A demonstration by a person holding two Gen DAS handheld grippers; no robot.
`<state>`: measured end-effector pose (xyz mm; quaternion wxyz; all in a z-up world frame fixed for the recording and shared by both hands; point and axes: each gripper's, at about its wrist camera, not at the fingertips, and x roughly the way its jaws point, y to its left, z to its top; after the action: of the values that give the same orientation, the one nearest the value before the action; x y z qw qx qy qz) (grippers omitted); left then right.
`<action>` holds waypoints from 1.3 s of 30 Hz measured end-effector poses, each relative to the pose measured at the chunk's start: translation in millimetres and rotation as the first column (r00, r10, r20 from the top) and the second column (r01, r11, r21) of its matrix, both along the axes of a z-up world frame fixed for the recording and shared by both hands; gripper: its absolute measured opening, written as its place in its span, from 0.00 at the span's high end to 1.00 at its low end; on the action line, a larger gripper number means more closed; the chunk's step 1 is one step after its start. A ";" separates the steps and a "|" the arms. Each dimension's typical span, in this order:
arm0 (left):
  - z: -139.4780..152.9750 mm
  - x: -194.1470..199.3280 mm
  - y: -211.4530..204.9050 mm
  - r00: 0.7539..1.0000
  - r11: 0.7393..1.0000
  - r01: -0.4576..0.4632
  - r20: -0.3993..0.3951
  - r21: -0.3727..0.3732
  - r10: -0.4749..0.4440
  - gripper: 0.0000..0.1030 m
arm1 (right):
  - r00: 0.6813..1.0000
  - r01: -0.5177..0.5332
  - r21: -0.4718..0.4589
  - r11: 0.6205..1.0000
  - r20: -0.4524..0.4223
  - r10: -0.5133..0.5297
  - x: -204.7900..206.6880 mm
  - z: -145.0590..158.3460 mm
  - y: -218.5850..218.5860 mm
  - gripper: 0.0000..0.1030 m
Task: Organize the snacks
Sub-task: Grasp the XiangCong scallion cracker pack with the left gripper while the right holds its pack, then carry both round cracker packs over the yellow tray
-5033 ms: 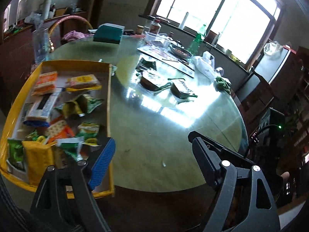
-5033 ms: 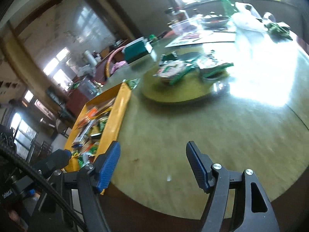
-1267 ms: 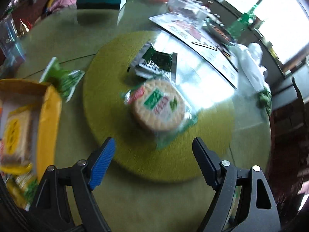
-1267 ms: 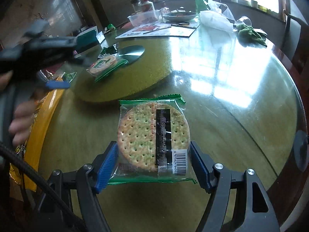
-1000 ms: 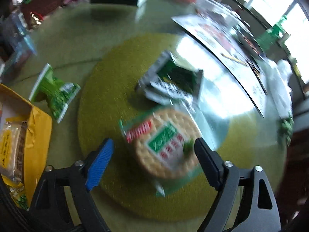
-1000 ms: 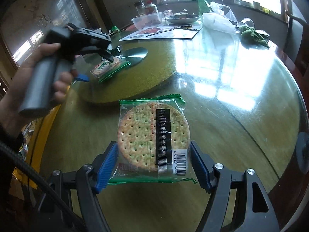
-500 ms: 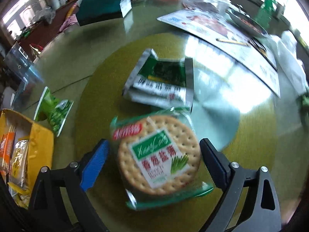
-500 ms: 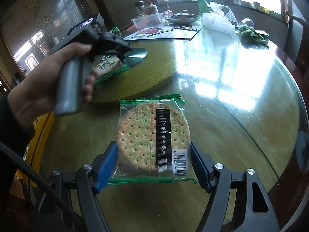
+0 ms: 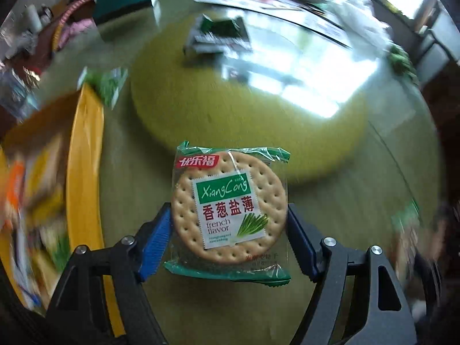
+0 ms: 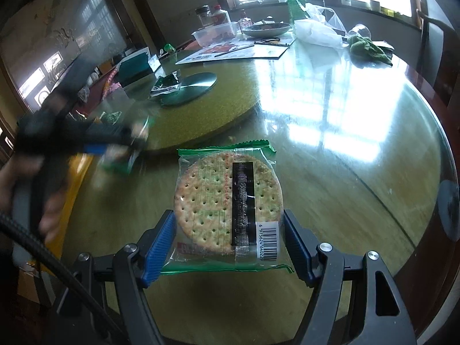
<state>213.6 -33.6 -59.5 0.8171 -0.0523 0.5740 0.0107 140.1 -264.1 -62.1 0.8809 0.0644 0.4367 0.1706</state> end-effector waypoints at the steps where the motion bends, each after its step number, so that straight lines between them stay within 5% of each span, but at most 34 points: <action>1: 2.4 -13.7 1.4 1.000 0.999 -0.002 0.005 -0.036 0.002 0.26 | 1.000 0.000 0.020 1.000 -0.002 0.000 -1.5 -0.1 -2.0 0.30; 6: 37.0 -100.2 2.8 0.977 0.992 -0.042 0.202 -0.118 0.065 0.26 | 1.000 0.015 0.127 0.992 -0.017 -0.013 -3.8 -1.3 -9.6 0.30; 11: 55.4 -154.8 11.6 0.944 0.970 -0.054 0.306 -0.235 0.126 0.26 | 1.000 0.002 0.184 0.983 0.015 -0.005 -12.1 11.4 5.0 0.30; 16: 86.7 -183.4 54.3 0.870 0.966 -0.142 0.439 -0.214 0.225 0.26 | 0.989 -0.128 0.215 0.968 0.100 0.108 -29.3 39.5 43.3 0.30; 20: 100.3 -201.5 104.4 0.821 0.945 -0.250 0.471 -0.212 0.323 0.26 | 0.966 -0.248 0.241 0.938 0.137 0.220 -34.9 56.6 89.1 0.30; 29: 76.8 -219.9 184.1 0.781 0.897 -0.399 0.442 -0.190 0.441 0.26 | 0.904 -0.427 0.223 0.876 0.092 0.418 -28.6 54.2 193.7 0.30; 39: 49.8 -215.8 223.9 0.784 0.874 -0.452 0.389 -0.177 0.485 0.26 | 0.879 -0.476 0.128 0.870 0.037 0.475 -13.3 38.3 274.7 0.30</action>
<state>-2.1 190.3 -9.6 0.8903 -0.2246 0.3528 0.1803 126.8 10.7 -23.8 0.8065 0.0132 0.4250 0.4109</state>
